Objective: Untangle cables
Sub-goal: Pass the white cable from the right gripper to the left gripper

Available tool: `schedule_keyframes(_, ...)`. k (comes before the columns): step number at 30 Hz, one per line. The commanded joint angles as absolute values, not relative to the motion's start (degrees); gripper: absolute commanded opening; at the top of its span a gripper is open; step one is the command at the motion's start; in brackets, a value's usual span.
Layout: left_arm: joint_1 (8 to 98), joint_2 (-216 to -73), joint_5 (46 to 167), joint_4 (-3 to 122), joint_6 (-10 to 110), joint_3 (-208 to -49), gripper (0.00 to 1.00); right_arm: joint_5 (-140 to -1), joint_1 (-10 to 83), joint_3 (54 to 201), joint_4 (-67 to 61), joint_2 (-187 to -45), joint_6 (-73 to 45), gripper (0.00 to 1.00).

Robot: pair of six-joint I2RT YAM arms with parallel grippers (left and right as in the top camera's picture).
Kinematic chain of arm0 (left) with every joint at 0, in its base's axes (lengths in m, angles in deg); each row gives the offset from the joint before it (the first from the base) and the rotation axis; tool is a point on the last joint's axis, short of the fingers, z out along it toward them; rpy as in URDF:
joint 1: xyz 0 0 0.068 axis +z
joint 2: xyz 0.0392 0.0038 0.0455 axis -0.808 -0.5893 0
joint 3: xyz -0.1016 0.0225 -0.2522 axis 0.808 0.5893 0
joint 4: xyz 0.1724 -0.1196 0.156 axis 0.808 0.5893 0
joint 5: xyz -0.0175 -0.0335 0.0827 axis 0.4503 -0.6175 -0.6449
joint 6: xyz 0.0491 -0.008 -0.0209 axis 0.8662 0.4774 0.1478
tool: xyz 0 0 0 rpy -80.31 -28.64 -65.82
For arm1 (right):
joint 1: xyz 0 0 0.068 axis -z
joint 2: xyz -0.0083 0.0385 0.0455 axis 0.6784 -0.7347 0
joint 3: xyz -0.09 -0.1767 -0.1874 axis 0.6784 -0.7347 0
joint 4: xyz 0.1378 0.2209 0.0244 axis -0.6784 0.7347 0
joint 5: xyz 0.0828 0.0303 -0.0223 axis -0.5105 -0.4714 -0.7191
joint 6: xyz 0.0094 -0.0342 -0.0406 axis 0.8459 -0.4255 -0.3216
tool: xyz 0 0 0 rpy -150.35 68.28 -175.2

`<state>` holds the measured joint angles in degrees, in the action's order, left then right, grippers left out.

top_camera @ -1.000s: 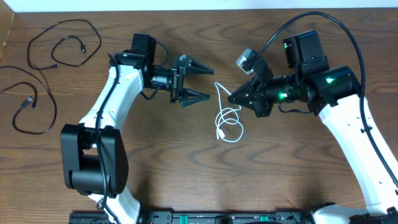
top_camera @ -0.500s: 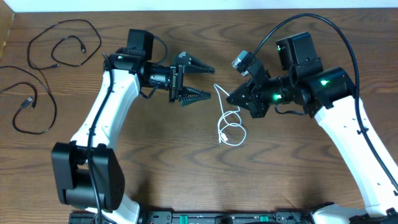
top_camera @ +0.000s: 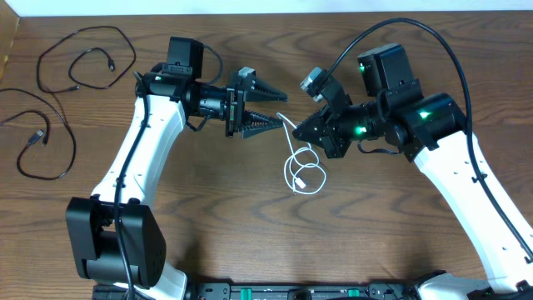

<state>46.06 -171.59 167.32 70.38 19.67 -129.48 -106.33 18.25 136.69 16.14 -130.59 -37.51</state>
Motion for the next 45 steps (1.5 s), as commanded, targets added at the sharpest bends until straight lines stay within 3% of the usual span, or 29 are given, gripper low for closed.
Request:
schedule_keyframes(1,46.15,-170.85,167.78,70.49,19.41,-130.07,0.49,-107.01,17.86,136.98,16.03,-129.98,-36.03,0.01)
schedule_keyframes(4,46.15,-170.85,167.78,70.49,19.41,-130.07,0.41,-107.86,17.86,136.98,16.01,-129.98,-35.65,0.01)
schedule_keyframes(12,46.15,-170.85,167.78,70.49,19.41,-130.07,0.40,-108.28,17.86,136.98,15.99,-129.98,-35.63,0.01)
schedule_keyframes(23,46.15,-170.85,167.76,69.77,19.41,-130.07,0.09,-109.06,16.79,136.98,15.07,-129.98,-35.46,0.01)
schedule_keyframes(34,46.15,-170.85,167.71,69.64,19.43,-130.07,0.08,-109.08,16.79,136.98,14.81,-129.98,-35.44,0.02)
schedule_keyframes(35,46.17,-170.85,167.54,69.64,19.43,-130.07,0.08,-109.06,16.79,136.98,14.81,-129.98,-35.44,0.05)
schedule_keyframes(37,46.30,-170.85,164.91,69.64,19.43,-130.07,0.08,-108.15,16.81,136.98,14.81,-129.98,-35.39,0.25)
schedule_keyframes(38,46.61,-170.85,160.91,69.66,19.47,-130.07,0.08,-105.04,16.81,136.98,15.05,-129.98,-34.15,0.58)
schedule_keyframes(40,47.02,-170.85,155.21,69.71,19.65,-130.07,0.08,-99.23,16.81,136.98,15.79,-129.98,-30.50,0.80)
schedule_keyframes(43,47.63,-170.85,149.00,69.68,19.62,-130.07,0.07,-89.83,16.85,136.98,17.87,-129.98,-24.49,0.99)
schedule_keyframes(45,48.20,-170.85,147.12,69.66,19.60,-130.07,0.08,-85.17,17.03,136.98,19.49,-129.98,-21.56,0.99)
